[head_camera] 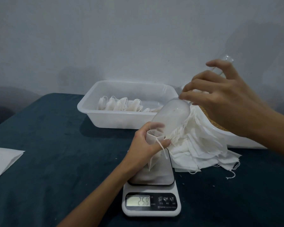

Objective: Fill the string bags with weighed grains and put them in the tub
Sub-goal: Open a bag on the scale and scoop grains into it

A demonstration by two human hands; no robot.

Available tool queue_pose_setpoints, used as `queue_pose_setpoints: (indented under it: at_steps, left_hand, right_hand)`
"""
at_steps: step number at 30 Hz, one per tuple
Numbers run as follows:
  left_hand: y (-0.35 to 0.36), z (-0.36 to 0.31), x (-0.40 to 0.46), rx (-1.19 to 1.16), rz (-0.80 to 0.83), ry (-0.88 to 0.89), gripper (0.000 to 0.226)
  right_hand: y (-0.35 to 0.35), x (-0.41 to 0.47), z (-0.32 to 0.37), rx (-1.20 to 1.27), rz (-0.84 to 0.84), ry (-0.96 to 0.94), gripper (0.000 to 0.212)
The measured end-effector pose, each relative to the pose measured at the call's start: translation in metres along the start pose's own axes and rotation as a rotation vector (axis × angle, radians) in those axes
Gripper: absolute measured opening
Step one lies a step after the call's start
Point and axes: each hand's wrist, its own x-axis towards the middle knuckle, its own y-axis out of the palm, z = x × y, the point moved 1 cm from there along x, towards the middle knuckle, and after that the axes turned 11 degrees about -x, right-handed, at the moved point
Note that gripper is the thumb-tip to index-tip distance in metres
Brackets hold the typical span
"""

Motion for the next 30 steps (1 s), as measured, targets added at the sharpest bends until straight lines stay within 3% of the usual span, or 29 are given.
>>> queue_pose_setpoints:
  at_steps: [6, 14, 18, 23, 30]
  left_hand:
    - [0.0, 0.001, 0.0, -0.02, -0.004, -0.001, 0.049]
    - [0.002, 0.002, 0.0, 0.017, -0.013, -0.003, 0.049]
    - [0.002, 0.001, 0.001, 0.015, -0.043, 0.006, 0.05]
    - [0.0, 0.003, 0.002, -0.003, -0.033, 0.004, 0.048]
    - [-0.001, 0.005, 0.004, 0.0, -0.02, 0.008, 0.046]
  right_hand:
    - [0.006, -0.006, 0.001, 0.057, 0.072, 0.14, 0.036]
    - [0.061, -0.075, -0.041, 0.432, 0.41, 0.867, 0.029]
    - [0.106, -0.122, -0.064, 0.32, 0.609, 1.129, 0.039]
    - [0.147, -0.156, -0.068, 0.194, 0.931, 1.155, 0.02]
    - [0.171, -0.168, -0.057, 0.194, 1.211, 1.13, 0.025]
